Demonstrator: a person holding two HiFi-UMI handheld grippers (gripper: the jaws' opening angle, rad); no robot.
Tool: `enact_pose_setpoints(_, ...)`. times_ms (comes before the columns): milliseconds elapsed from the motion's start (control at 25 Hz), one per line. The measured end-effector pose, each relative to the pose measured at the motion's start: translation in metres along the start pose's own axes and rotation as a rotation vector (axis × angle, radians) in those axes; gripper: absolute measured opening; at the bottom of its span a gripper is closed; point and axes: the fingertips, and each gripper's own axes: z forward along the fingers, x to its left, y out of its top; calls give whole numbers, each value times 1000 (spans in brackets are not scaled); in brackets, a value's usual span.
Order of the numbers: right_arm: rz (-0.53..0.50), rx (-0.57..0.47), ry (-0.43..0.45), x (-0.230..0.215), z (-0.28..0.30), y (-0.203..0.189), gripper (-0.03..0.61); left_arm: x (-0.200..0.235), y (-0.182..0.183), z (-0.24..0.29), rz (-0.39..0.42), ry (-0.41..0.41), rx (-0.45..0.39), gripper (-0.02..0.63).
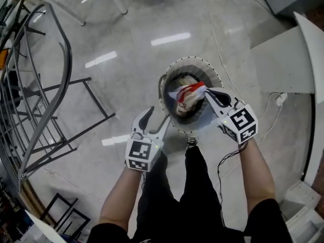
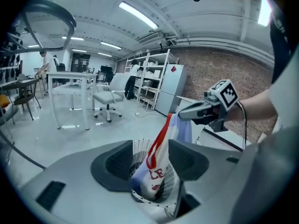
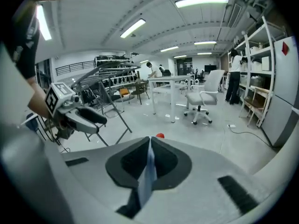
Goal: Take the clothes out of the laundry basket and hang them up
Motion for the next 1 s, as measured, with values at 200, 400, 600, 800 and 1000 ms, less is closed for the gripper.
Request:
enact_pose_setpoints(200,-54,-114,-4,16,-50,89,9,-8,37,-23,38,-12,-33,224)
enact_pose_setpoints(400,-101,-212,32,42,-110,172,9,-21,66,-49,76,-30,-52,228)
enact_pose_setpoints(600,-175,-313,30,62,-162,254,9,-42,92,-66,191,-63,-59,272)
enact_pose_setpoints(800,-247,-395,29,77,-203,324,9,-66,119,-64,281,-66,-58,295)
enact_pose_setpoints(1000,-315,-463,56,100,-247,365,9,-55,154,-67,279,6,-101,295)
